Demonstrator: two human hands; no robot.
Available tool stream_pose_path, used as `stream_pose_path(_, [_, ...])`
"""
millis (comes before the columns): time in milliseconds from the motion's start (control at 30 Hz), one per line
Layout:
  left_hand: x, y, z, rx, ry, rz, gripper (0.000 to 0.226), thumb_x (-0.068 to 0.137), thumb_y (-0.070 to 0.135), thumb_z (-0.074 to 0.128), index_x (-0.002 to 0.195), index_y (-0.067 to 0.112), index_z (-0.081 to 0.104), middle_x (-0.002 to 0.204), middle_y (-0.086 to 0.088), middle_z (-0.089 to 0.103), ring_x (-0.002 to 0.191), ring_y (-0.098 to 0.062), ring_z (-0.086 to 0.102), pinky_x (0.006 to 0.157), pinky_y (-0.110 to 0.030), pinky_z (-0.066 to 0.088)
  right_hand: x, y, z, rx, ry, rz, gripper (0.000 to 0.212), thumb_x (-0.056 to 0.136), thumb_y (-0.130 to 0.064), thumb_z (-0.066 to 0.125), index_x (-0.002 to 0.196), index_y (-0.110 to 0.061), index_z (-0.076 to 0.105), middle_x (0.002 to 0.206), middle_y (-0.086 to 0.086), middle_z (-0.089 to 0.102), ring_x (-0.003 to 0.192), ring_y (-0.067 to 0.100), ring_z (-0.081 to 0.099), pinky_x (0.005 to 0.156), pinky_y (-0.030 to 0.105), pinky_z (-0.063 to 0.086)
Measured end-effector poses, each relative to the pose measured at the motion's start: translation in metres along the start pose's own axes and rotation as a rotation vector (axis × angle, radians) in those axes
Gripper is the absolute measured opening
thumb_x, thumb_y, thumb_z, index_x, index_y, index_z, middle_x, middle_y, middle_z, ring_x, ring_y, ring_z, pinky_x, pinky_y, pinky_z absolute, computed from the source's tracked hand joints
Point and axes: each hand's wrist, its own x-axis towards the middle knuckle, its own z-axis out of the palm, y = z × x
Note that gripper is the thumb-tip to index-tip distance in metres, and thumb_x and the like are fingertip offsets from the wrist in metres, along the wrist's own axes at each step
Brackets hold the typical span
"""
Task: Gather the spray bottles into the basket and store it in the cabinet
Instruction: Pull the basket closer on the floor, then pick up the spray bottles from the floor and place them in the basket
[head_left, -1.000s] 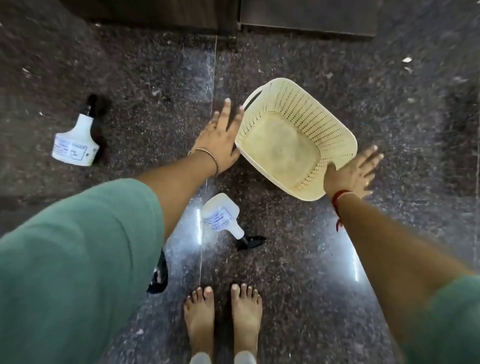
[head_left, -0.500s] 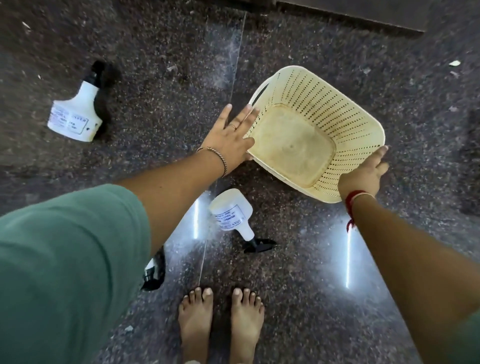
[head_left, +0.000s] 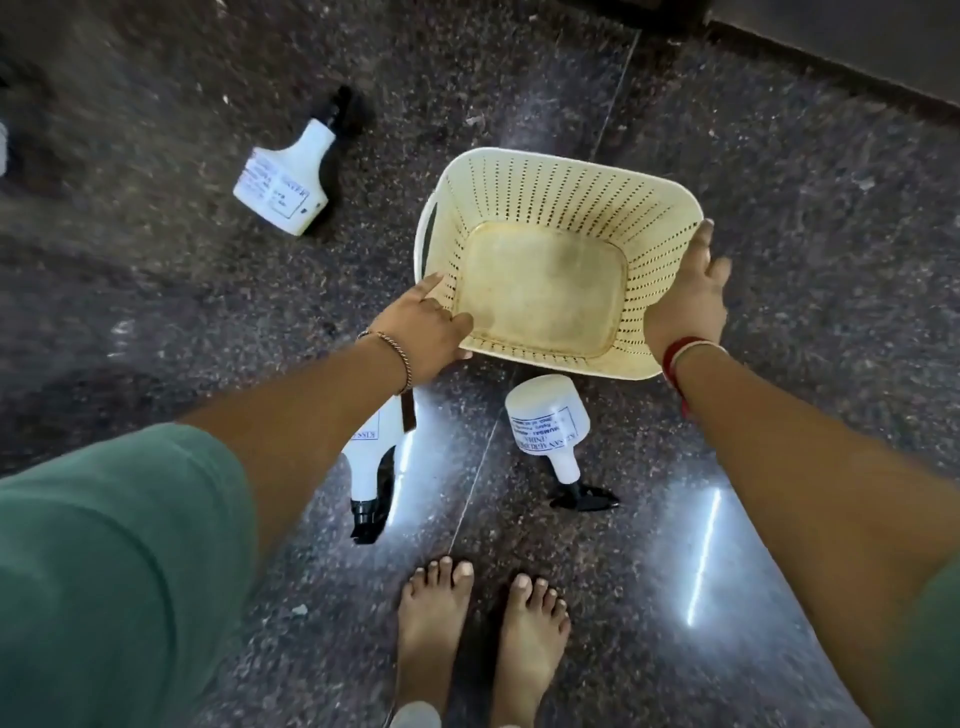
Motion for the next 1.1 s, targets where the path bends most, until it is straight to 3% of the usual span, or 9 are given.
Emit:
stream_pose_path(133, [-0.029,-0.005,0.023,-0.047,0.003,-0.023,0.041,0.097,0.042,0.032,0.123,0.012,0.037,0.097,-0.006,0.068,0.098,-0.025,0.062,0.115,-0.040,0.014,-0.017,-0.022,0.015,0.028,-0.065,-0.055,0.085,0.084,0.002,0.042,0.152,-0.026,0.000,0.151,0.014,0.020,0.111,0.044,0.054,0.096,0.047,0.045])
stream_pose_path(300, [-0.049,0.002,0.039,-0.080,-0.052,-0.032,0.032,0.098,0.029,0.034,0.129,0.021,0.035,0.098,-0.003,0.066,0.098,-0.025,0.062,0.114,-0.046,0.010,-0.034,-0.024,0.022,0.109,-0.102,-0.129,0.081,0.087,-0.005,0.044,0.152,-0.024,-0.001,0.152,0.018,0.018,0.120,0.043,0.048,0.103,0.051,0.041])
stream_pose_path(467, [-0.050,0.010,0.044,-0.091,-0.028,-0.079,0.034,0.094,0.014,0.042,0.126,0.024,0.037,0.096,-0.001,0.063,0.098,-0.024,0.061,0.115,-0.046,0.009,-0.075,0.021,0.036,0.504,0.219,0.017,0.063,0.098,-0.042,0.037,0.152,-0.021,0.012,0.155,0.020,0.016,0.137,0.035,0.029,0.106,0.041,0.027])
stream_pose_path(533, [-0.050,0.011,0.047,-0.090,-0.004,-0.083,0.039,0.090,0.009,0.045,0.126,0.025,0.038,0.096,-0.001,0.062,0.097,-0.024,0.061,0.115,-0.045,0.009,-0.104,0.056,0.047,0.447,0.272,0.124,0.058,0.098,-0.036,0.038,0.150,-0.020,0.019,0.152,0.020,0.022,0.132,0.037,0.037,0.106,0.048,0.033])
stream_pose_path(633, [-0.047,0.013,0.047,-0.152,0.012,-0.055,0.061,0.083,-0.001,0.048,0.133,0.029,0.036,0.111,0.001,0.060,0.106,-0.021,0.059,0.115,-0.040,0.013,-0.144,0.107,0.067,0.129,-0.010,0.232,0.064,0.086,-0.008,0.049,0.146,-0.016,0.027,0.149,0.019,0.029,0.127,0.041,0.041,0.105,0.055,0.036])
stream_pose_path(700, [-0.045,0.013,0.045,-0.214,0.015,-0.054,0.065,0.081,-0.004,0.046,0.135,0.031,0.037,0.121,0.001,0.058,0.112,-0.020,0.056,0.113,-0.036,0.019,-0.164,0.128,0.078,-0.176,-0.329,0.240,0.072,0.084,-0.014,0.055,0.148,-0.016,0.024,0.154,0.016,0.022,0.137,0.038,0.029,0.112,0.054,0.025])
stream_pose_path(767, [-0.044,0.014,0.044,-0.250,0.017,-0.069,0.064,0.082,-0.004,0.044,0.135,0.032,0.038,0.124,0.000,0.056,0.114,-0.021,0.055,0.111,-0.034,0.023,-0.176,0.134,0.088,-0.315,-0.504,0.214,0.080,0.084,-0.032,0.060,0.150,-0.020,0.015,0.158,0.010,0.013,0.145,0.032,0.012,0.116,0.054,0.012])
stream_pose_path(900, [-0.045,0.016,0.046,-0.231,0.031,-0.075,0.061,0.084,-0.001,0.044,0.135,0.033,0.039,0.123,0.001,0.056,0.111,-0.025,0.055,0.105,-0.033,0.029,-0.180,0.123,0.106,-0.290,-0.524,0.173,0.086,0.079,-0.052,0.063,0.149,-0.025,0.021,0.159,0.009,0.011,0.147,0.029,0.005,0.115,0.057,0.004])
stream_pose_path(1100, [-0.048,0.019,0.049,-0.234,0.052,-0.075,0.059,0.086,0.001,0.044,0.135,0.033,0.039,0.122,0.004,0.055,0.110,-0.020,0.056,0.105,-0.032,0.028,-0.168,0.105,0.121,-0.395,-0.475,0.126,0.042,0.086,-0.038,0.059,0.122,-0.018,0.049,0.148,0.011,0.032,0.142,0.029,0.023,0.115,0.061,0.005])
